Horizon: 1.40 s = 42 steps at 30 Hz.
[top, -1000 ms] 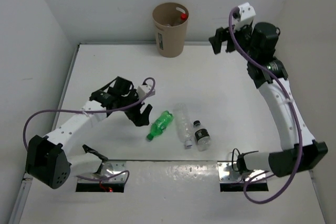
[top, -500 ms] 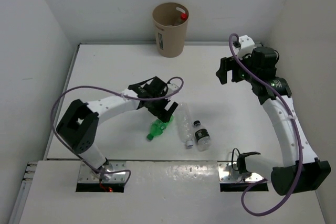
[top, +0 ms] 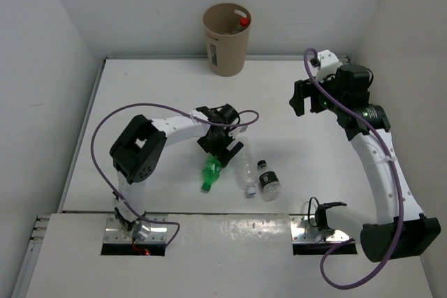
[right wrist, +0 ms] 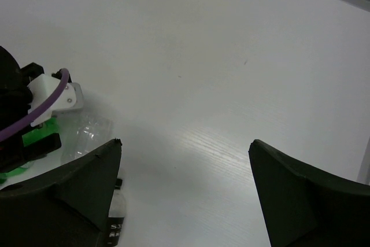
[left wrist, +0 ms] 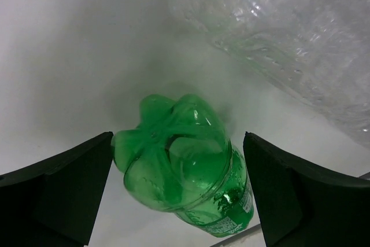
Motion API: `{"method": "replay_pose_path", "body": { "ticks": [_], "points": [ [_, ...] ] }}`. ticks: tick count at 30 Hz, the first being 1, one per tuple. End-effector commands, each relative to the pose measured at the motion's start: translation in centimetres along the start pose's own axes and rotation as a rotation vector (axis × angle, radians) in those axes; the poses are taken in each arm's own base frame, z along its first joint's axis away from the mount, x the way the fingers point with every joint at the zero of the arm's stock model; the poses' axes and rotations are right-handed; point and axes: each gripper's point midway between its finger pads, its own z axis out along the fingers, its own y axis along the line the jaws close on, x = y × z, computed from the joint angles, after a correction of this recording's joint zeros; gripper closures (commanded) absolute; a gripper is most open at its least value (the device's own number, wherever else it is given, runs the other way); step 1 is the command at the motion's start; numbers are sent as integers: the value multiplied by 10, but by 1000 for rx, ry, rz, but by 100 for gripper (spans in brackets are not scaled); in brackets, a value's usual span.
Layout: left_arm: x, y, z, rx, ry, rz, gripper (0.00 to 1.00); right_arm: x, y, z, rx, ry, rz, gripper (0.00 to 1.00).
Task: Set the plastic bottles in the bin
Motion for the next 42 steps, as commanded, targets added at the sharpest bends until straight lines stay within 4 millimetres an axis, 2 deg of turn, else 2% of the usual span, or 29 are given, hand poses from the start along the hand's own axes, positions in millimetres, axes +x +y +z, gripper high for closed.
{"method": "replay_pose_path", "body": {
  "ticks": [1,5,6,7,10,13,14,15,17,18,20,21,23,24,25,27,28,30,31,33,34,36,37,39,40,41,42],
  "points": [
    [1,-4,-5,8,38,28,1,-8,0,-5,1,-38,-15,10],
    [7,-6,-6,45,72,12,4,-7,-1,-3,0,-36,-15,11],
    [4,-7,-8,63,62,3,5,-6,-1,-3,0,-34,-12,11],
    [10,-9,-6,75,89,0,5,-5,-1,-3,0,-33,-12,11],
    [8,-5,-8,95,98,-24,7,-6,0,-2,-4,-39,-14,11],
    [-3,-5,-17,111,77,-13,14,-4,0,-2,-6,-37,-13,13],
    [-10,-3,-21,119,58,-21,18,-5,0,-2,-2,-39,-14,13],
    [-23,2,-30,124,24,-14,29,-3,0,-1,-5,-33,-17,14],
    [-41,5,-40,127,-29,-6,36,-4,0,-3,-6,-37,-23,14],
    [-59,11,-55,119,-87,-2,45,-4,0,-3,-4,-38,-23,14],
    [-78,17,-68,110,-144,5,51,-4,1,-3,-10,-37,-26,14],
    [-91,20,-82,104,-182,3,59,-4,1,-3,-10,-37,-25,16],
    [-102,21,-92,100,-205,29,68,-4,0,-2,-7,-37,-27,17],
    [-107,22,-94,97,-213,44,79,-5,0,-3,-5,-40,-27,17],
    [-123,28,-110,76,-270,44,84,-4,0,-3,-6,-37,-26,17],
    [-142,37,-131,38,-340,57,91,-4,1,-1,-10,-37,-29,17],
    [-168,53,-163,-16,-458,48,91,-4,0,-1,-9,-37,-27,17],
    [-196,68,-212,-77,-624,54,91,-2,1,0,-12,-37,-28,17],
    [-219,76,-241,-119,-750,75,91,-1,0,0,-9,-34,-26,17],
    [-242,87,-297,-192,-918,126,91,-2,0,2,-12,-33,-26,17],
    [-258,95,-333,-280,-1028,162,91,-4,1,2,-15,-38,-25,18],
    [-270,107,-376,-372,-1166,148,94,-2,0,5,-14,-24,-19,18],
    [-285,109,-402,-417,-1291,154,94,-3,-1,6,-16,-25,-18,18],
    [-290,125,-430,-500,-1397,128,94,-3,-2,9,-15,-19,-15,18],
    [-299,133,-426,-514,-1421,123,94,-2,-2,10,-16,-16,-14,18],
    [-305,142,-453,-558,-1518,110,94,-3,-2,11,-18,-15,-8,18],
    [-311,148,-458,-562,-1555,95,96,-2,-2,13,-21,-12,-6,19]
  ]
}}
